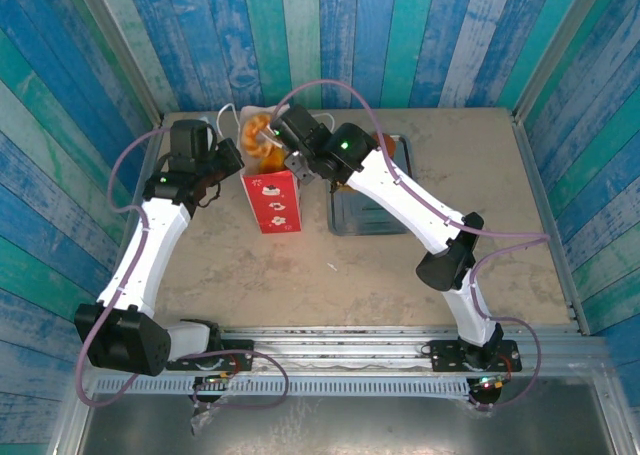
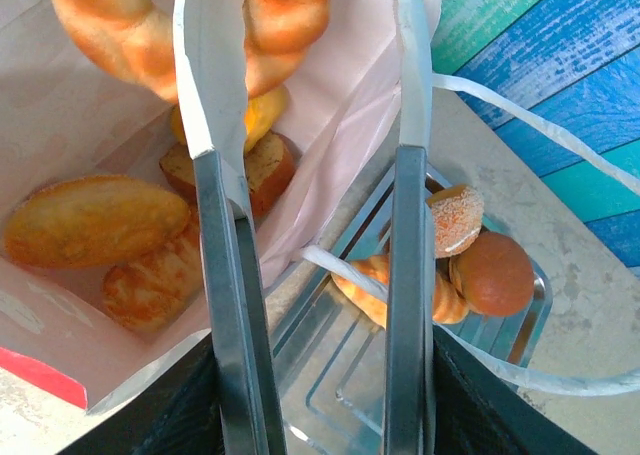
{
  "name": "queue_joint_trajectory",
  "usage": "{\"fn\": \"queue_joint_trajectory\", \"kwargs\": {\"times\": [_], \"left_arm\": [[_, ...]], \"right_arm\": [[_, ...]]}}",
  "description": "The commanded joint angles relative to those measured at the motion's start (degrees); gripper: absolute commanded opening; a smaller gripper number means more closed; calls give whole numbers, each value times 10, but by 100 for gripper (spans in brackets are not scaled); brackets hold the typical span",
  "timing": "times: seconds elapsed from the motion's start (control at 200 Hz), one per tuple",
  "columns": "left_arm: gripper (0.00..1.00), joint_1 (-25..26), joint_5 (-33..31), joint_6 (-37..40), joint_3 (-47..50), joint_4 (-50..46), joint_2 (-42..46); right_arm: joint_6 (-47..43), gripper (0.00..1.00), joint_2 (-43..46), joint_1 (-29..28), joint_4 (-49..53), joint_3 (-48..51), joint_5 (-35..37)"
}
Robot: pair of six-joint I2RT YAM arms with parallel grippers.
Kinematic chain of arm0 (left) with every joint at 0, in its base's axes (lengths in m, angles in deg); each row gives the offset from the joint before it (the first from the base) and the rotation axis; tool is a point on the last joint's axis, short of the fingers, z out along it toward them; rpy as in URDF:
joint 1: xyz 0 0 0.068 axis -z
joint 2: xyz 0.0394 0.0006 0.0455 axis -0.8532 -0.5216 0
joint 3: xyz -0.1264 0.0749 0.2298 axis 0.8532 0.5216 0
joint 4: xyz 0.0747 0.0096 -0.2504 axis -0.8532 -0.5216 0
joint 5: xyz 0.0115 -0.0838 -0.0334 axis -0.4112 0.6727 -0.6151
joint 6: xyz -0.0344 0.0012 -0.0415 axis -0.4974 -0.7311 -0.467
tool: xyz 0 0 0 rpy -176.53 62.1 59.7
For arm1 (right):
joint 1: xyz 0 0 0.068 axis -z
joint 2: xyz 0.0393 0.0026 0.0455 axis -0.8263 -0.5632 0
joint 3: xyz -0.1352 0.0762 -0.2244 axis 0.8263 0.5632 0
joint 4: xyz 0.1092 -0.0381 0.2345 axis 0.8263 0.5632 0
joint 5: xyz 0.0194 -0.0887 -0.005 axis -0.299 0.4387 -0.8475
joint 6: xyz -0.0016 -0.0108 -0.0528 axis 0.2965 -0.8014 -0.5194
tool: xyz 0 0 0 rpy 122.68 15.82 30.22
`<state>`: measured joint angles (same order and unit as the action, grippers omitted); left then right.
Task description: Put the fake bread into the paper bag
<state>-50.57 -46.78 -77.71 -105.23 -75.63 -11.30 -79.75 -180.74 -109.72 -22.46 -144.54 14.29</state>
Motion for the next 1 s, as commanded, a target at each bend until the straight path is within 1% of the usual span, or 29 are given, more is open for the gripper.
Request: {"fn": "queue_joint_trajectory", "kwargs": {"times": [0.0, 0.145, 0.275, 0.436, 0.506, 0.691, 0.776, 0.892, 0.947, 0.992], "left_arm": [[7, 4, -13, 8, -5, 8, -4], [7, 4, -13, 10, -4, 9, -5], [7, 4, -14, 11, -4, 8, -4], [7, 3, -12, 11, -1, 12, -5], [7, 4, -7, 11, 0, 16, -4], [7, 4, 0, 13, -5, 15, -4], [7, 4, 3, 16, -8, 13, -4], [7, 4, 6, 19, -10, 14, -4], [7, 4, 7, 19, -9, 15, -4], [7, 4, 8, 19, -8, 16, -4]], "right_arm": [[-5, 50, 13, -5, 20, -6, 21], [-24, 50, 20, -5, 58, -9, 12], [-57, 50, 24, -8, 91, -16, 22], [-124, 50, 19, -26, 96, -13, 108], [-132, 49, 14, -26, 95, -25, 118], [-195, 48, 26, -33, 65, -22, 181], [-244, 48, 36, -38, 32, -3, 224], [-308, 47, 40, -45, 1, 22, 257], [-354, 47, 45, -50, -23, 44, 280], [-377, 46, 45, -53, -36, 49, 286]]}}
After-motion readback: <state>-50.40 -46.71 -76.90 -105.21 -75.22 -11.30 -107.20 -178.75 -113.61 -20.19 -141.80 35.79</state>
